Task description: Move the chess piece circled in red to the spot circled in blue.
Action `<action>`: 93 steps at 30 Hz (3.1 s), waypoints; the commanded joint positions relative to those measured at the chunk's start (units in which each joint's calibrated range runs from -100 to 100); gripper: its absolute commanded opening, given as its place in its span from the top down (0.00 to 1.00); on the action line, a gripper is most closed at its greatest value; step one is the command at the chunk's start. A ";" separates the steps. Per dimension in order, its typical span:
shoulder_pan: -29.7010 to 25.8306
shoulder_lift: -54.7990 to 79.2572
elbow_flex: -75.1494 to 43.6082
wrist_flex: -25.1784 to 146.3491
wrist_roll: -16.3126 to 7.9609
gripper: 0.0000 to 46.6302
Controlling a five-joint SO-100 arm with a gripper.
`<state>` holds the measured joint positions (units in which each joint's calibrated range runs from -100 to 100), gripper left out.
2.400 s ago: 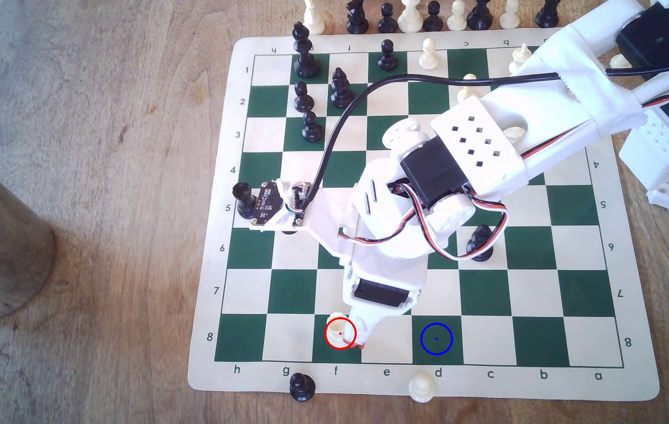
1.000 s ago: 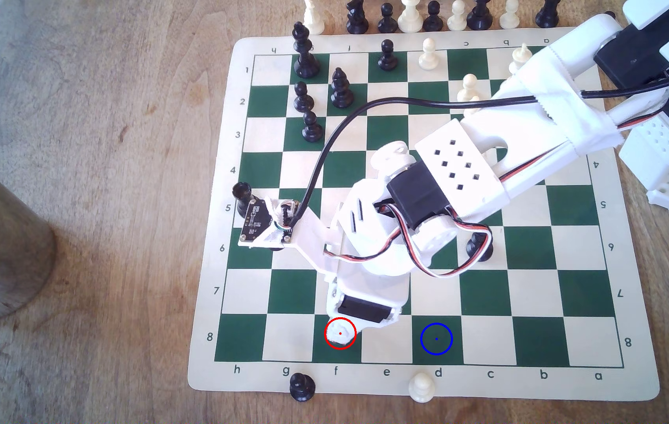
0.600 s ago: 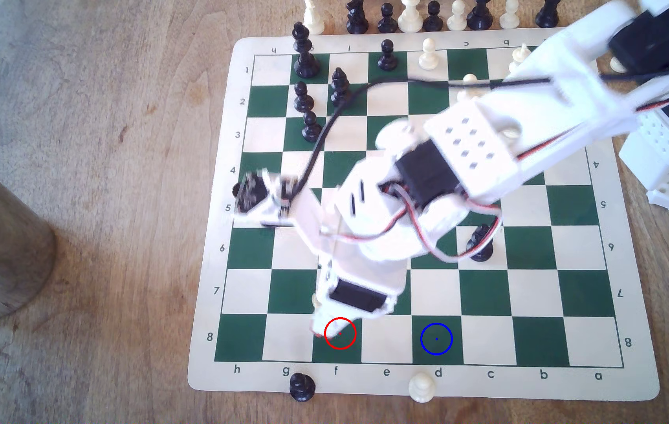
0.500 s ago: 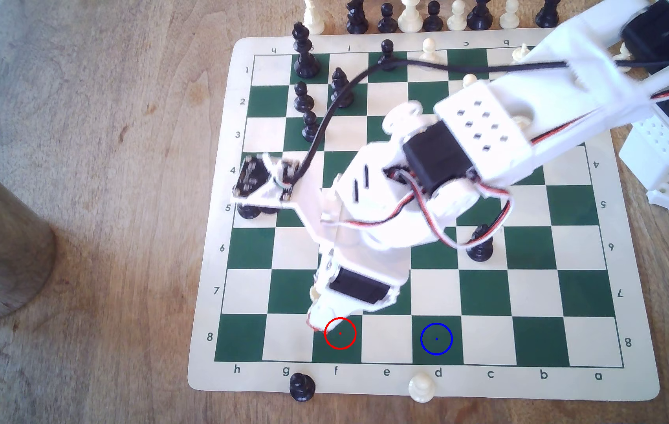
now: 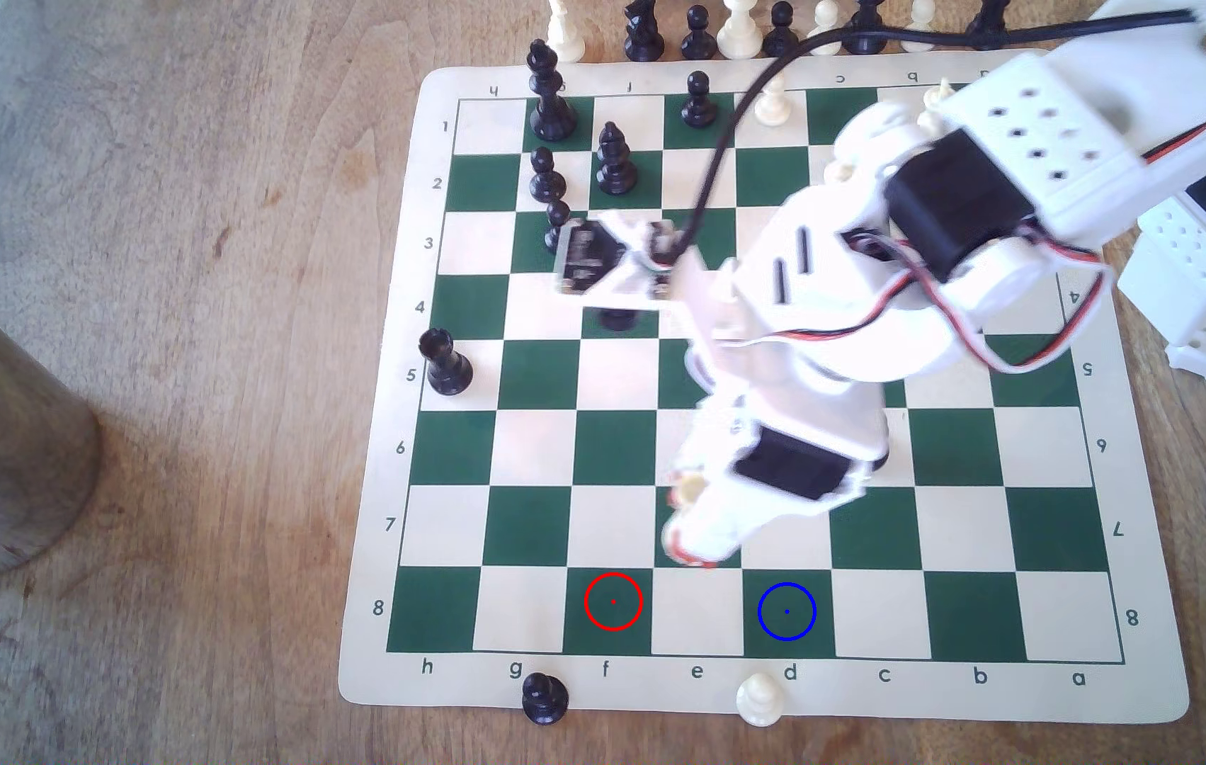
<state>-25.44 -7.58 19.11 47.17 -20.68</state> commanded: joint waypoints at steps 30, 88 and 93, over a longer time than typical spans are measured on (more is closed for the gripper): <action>-4.48 4.70 12.71 -12.28 1.17 0.99; -4.01 -35.03 36.55 6.06 3.66 0.35; -2.21 -48.19 43.62 12.70 5.27 0.40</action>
<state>-28.39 -43.36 60.14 55.14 -16.58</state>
